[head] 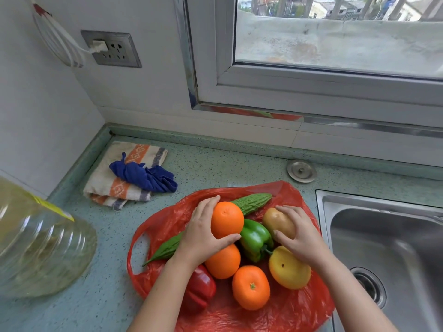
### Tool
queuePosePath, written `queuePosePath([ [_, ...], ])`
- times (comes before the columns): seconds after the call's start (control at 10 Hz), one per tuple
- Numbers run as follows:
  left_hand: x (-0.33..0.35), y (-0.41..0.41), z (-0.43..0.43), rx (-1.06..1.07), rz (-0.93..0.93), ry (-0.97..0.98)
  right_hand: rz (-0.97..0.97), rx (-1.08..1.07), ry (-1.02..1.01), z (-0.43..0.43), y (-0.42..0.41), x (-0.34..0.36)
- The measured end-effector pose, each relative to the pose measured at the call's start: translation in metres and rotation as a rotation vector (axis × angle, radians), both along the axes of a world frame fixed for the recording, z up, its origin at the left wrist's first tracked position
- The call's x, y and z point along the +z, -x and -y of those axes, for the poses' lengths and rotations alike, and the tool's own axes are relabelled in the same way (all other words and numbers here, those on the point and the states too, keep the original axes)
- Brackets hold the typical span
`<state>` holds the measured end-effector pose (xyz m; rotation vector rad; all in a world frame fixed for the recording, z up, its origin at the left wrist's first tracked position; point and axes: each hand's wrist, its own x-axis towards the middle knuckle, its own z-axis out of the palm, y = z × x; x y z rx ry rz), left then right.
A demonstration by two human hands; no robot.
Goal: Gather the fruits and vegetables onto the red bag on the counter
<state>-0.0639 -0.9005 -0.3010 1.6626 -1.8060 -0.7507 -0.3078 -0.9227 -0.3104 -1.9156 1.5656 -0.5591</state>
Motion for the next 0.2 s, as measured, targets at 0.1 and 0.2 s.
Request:
queuePosePath([
  [0.1,0.003,0.000,-0.006,0.041,-0.013,0.026,-0.003,0.010,0.035,-0.004,0.002,0.004],
  [0.2,0.006,-0.001,-0.019,0.126,-0.016,0.083,-0.021,-0.003,0.087,-0.010,0.004,0.011],
])
